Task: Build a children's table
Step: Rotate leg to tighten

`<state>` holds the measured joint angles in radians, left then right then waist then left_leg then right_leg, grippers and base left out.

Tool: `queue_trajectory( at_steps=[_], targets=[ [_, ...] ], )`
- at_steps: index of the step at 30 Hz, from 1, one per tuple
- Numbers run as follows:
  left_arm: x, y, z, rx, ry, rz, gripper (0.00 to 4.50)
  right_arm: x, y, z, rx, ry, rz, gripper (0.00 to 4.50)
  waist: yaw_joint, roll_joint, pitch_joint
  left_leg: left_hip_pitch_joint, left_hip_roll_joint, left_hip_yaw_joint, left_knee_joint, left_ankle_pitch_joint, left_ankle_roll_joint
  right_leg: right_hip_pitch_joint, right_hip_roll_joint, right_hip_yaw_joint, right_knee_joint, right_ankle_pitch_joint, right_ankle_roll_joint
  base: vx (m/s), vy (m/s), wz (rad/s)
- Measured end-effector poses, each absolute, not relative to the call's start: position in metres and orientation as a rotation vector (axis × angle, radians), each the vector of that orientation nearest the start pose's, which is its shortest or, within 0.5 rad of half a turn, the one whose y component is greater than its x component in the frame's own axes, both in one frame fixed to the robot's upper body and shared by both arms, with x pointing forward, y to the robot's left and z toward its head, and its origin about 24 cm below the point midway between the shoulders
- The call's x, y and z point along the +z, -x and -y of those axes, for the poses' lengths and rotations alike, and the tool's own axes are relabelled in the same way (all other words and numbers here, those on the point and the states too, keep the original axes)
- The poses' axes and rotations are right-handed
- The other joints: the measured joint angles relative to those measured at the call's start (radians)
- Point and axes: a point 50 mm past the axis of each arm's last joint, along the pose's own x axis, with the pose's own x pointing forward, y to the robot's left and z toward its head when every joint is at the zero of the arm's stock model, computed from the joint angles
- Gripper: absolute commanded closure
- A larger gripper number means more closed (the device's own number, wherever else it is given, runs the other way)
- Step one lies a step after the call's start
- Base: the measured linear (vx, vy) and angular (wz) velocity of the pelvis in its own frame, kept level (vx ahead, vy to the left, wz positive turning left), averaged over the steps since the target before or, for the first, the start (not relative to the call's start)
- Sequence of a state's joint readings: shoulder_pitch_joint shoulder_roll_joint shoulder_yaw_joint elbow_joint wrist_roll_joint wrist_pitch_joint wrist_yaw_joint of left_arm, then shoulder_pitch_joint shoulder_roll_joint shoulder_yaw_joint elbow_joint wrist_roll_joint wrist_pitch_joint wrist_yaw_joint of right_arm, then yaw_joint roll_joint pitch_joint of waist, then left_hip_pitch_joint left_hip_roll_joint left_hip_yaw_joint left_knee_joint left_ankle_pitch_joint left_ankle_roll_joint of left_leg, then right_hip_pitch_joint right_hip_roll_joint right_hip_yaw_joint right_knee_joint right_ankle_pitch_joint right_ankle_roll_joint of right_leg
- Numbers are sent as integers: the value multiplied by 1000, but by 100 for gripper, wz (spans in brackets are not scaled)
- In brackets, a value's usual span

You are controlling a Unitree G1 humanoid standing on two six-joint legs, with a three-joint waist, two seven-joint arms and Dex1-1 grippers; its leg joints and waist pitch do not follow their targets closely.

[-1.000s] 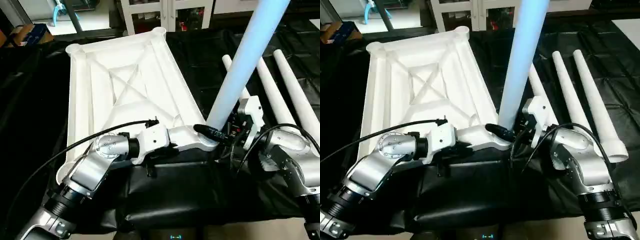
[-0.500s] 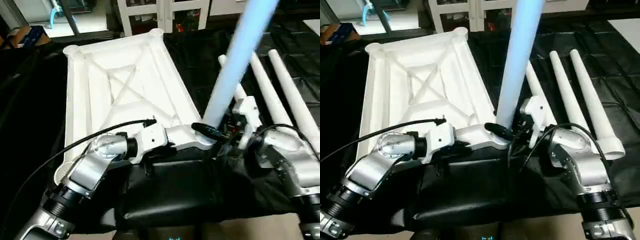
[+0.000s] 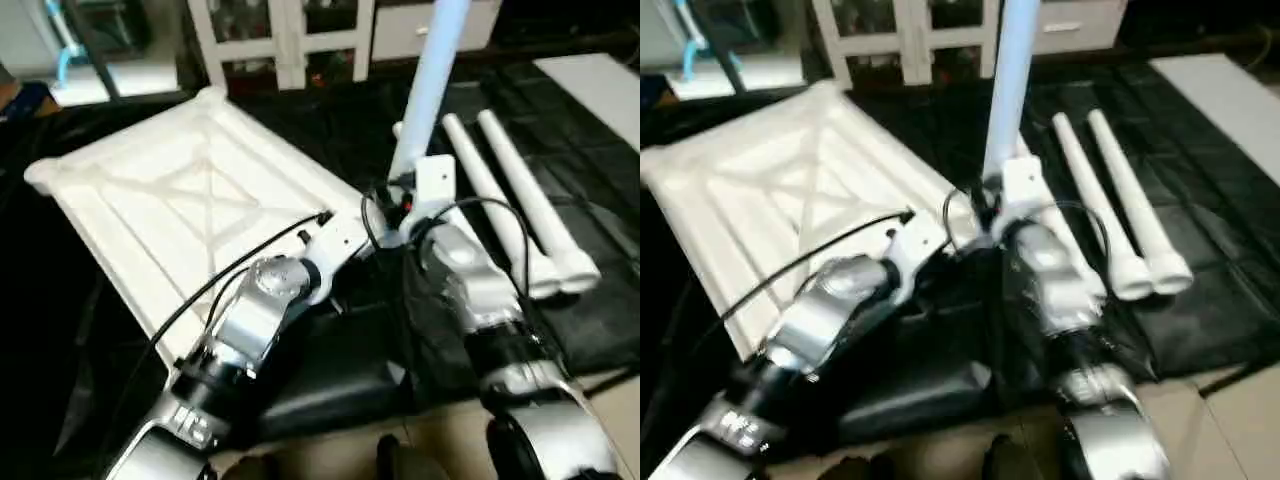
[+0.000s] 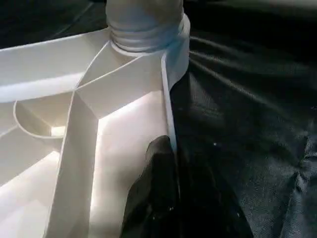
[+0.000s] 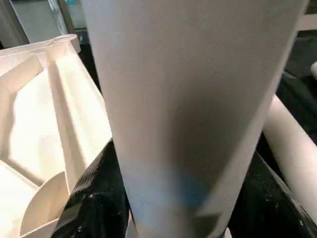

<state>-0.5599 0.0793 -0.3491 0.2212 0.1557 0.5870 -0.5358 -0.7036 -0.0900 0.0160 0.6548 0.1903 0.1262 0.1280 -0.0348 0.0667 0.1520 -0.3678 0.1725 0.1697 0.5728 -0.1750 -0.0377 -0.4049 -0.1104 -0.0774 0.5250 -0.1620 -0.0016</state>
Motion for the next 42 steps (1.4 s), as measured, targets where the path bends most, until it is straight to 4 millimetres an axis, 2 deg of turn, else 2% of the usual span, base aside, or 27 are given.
queue_trajectory(
  at_steps=[1,2,3,4,6,8,9,11,14,16,18,20,23,31,32,35,36,39,42],
  targets=[
    [77,-317,-45,-818,-413,-352,450,91,-373,111,274,-47,-102,257,0,3,3,0,0,-8,-3,0,0,6,-1,-16,-10,-1,-1,-64,36,-16],
    [77,-317,-46,-818,-418,-348,450,92,-373,111,289,-44,-96,257,-1,8,6,0,1,-14,-6,0,0,11,-2,-23,-18,-2,-2,-58,26,-9],
    [77,-317,-49,-832,-428,-339,450,93,-372,114,332,-31,-84,222,-1,6,11,1,0,-14,-12,0,0,12,-2,-22,-17,-4,-5,0,0,0],
    [77,-317,-52,-843,-437,-331,450,94,-370,116,365,-21,-71,222,0,3,14,2,-1,-13,-16,0,0,9,-2,-20,-17,-4,-5,0,0,0],
    [76,-315,-61,-887,-464,-307,450,95,-364,124,444,-5,-44,184,14,1,17,2,-2,-11,-25,-1,-1,3,-3,-20,-18,-4,-5,0,0,0],
    [78,-311,-69,-943,-487,-281,450,97,-356,132,526,11,-21,179,28,3,24,0,-2,-11,-33,-1,-1,-1,-3,-21,-18,-4,-5,-2,-26,2],
    [79,-310,-72,-971,-500,-268,450,99,-352,137,567,25,-5,162,36,3,27,-2,-2,-9,-38,-1,-1,-4,-3,-20,-17,-4,-5,0,0,0],
    [82,-308,-77,-1008,-518,-253,450,102,-347,143,626,48,10,152,44,5,28,-7,0,-4,-40,0,-1,-11,-3,-18,-15,-1,-8,0,0,0],
    [82,-299,-82,-1092,-528,-232,450,103,-333,152,735,77,24,126,52,6,28,-11,0,5,-33,3,2,-17,-3,-7,-2,18,-31,0,0,0],
    [82,-292,-84,-1148,-535,-224,450,106,-321,161,813,104,24,117,61,9,29,-11,0,13,-23,4,1,-22,-2,11,15,27,-30,50,-14,10],
    [82,-288,-85,-1183,-538,-215,450,110,-313,167,869,124,14,90,68,10,29,-11,1,18,-23,4,1,-24,-2,16,20,28,-30,61,-12,9],
    [82,-287,-85,-1203,-532,-211,450,113,-309,172,896,145,8,80,71,11,28,-12,3,24,-23,5,1,-27,-2,18,23,28,-30,60,-6,8],
    [82,-285,-88,-1221,-540,-209,450,118,-302,177,929,176,11,56,69,11,28,-14,3,31,-16,6,3,-32,-1,32,39,31,-31,57,0,8],
    [85,-284,-90,-1245,-555,-197,450,123,-294,186,958,203,4,56,67,13,27,-18,2,31,-8,8,7,-32,-1,38,42,22,-16,19,2,2],
    [85,-284,-90,-1245,-554,-197,450,123,-294,187,958,199,2,79,67,13,26,-18,2,31,-8,8,7,-32,-2,39,42,22,-16,0,0,0],
    [85,-284,-90,-1244,-556,-195,450,122,-294,185,968,180,-6,92,67,13,27,-18,2,31,-8,8,7,-32,-2,38,42,22,-16,0,0,0],
    [85,-284,-90,-1244,-555,-194,450,121,-294,185,969,173,-9,119,67,13,27,-18,2,31,-8,8,7,-32,-2,39,43,22,-16,0,0,0],
    [86,-285,-91,-1242,-555,-193,450,120,-293,183,977,161,-11,132,67,13,26,-17,2,31,-7,8,7,-32,-2,39,44,21,-16,0,0,0],
    [86,-285,-91,-1240,-555,-194,450,119,-294,182,977,150,-10,165,66,12,26,-17,2,31,-6,8,7,-32,-2,39,45,21,-16,0,0,0]
  ],
)
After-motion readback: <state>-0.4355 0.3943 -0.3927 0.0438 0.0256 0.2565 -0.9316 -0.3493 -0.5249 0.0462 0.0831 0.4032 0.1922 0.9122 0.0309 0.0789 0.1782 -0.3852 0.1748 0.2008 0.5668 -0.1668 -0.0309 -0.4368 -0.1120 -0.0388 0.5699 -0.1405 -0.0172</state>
